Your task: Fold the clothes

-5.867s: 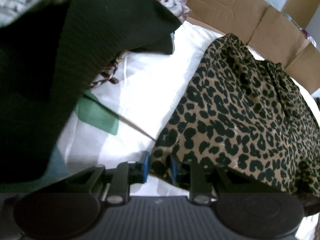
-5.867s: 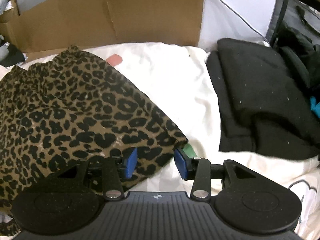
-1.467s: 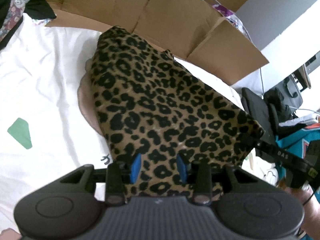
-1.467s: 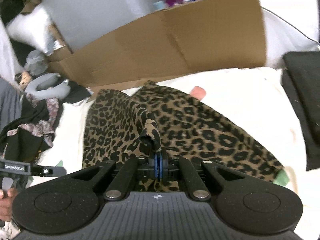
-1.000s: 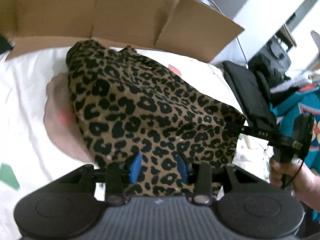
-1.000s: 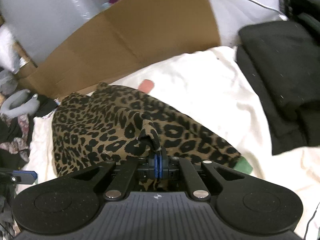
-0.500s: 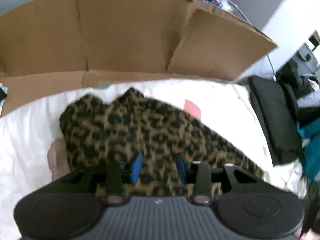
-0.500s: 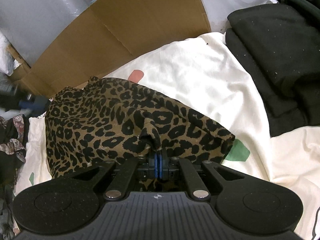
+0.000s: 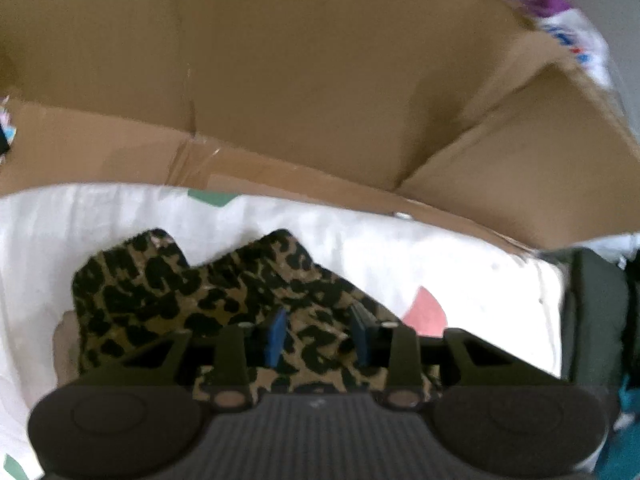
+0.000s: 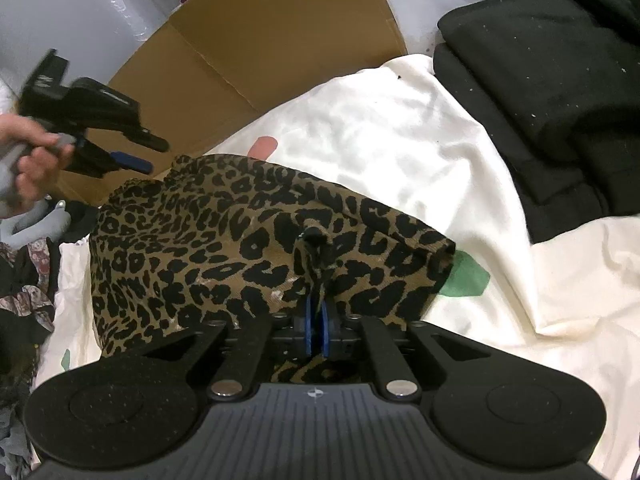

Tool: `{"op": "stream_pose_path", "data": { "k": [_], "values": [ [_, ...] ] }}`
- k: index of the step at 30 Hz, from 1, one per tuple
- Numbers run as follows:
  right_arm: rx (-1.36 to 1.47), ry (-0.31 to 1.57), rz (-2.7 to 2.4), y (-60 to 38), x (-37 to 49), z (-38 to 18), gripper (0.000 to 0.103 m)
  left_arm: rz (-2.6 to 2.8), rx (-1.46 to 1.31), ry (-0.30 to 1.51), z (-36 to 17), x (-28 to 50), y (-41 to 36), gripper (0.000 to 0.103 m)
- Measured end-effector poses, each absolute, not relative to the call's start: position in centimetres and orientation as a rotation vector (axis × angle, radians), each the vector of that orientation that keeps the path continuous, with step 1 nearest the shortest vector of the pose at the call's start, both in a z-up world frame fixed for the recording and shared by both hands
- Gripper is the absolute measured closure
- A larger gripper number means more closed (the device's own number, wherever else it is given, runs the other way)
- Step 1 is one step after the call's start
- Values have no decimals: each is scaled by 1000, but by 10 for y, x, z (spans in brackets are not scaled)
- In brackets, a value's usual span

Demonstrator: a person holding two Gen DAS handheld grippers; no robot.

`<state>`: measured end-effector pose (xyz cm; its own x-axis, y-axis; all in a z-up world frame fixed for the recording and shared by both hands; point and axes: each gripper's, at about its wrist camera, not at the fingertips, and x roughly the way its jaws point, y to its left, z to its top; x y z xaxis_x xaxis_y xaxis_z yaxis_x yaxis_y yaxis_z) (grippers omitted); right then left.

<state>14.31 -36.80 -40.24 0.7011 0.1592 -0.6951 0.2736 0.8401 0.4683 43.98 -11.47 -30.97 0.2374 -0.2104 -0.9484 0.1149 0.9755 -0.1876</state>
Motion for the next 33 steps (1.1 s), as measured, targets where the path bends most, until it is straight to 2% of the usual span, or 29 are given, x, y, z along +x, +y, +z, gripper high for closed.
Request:
{"op": "stream_pose_path", "data": {
  "k": [3,12,15,17,18,20,22,23,24,26,33],
  "values": [
    [593,805,-69,-371,145,-403,81,-175,-99,1348,-324,442,-113,66],
    [572,789,-54,-376,157,-396,77,-93,-202,1412,-348,438,-97,67],
    [563,789,-56,-379,161,-396,77,-63,-272,1416,-356,438,-88,71],
    [568,797,-58,-380,163,-399,73,-43,-295,1411,-359,438,-86,73],
    [570,801,-59,-380,164,-400,72,-30,-306,1409,-359,438,-85,76],
    [574,808,-61,-382,165,-403,72,2,-327,1404,-359,435,-81,95],
    [579,815,-63,-383,166,-406,72,26,-357,1394,-358,432,-77,99],
    [585,815,-64,-383,166,-407,74,30,-384,1383,-357,430,-73,101],
    [592,814,-66,-384,166,-408,86,31,-399,1374,-354,427,-71,102],
    [628,805,-77,-387,164,-409,98,32,-412,1362,-348,424,-68,102],
    [677,725,-58,-393,146,-397,100,-32,-430,1295,-311,417,-72,103]
  ]
}}
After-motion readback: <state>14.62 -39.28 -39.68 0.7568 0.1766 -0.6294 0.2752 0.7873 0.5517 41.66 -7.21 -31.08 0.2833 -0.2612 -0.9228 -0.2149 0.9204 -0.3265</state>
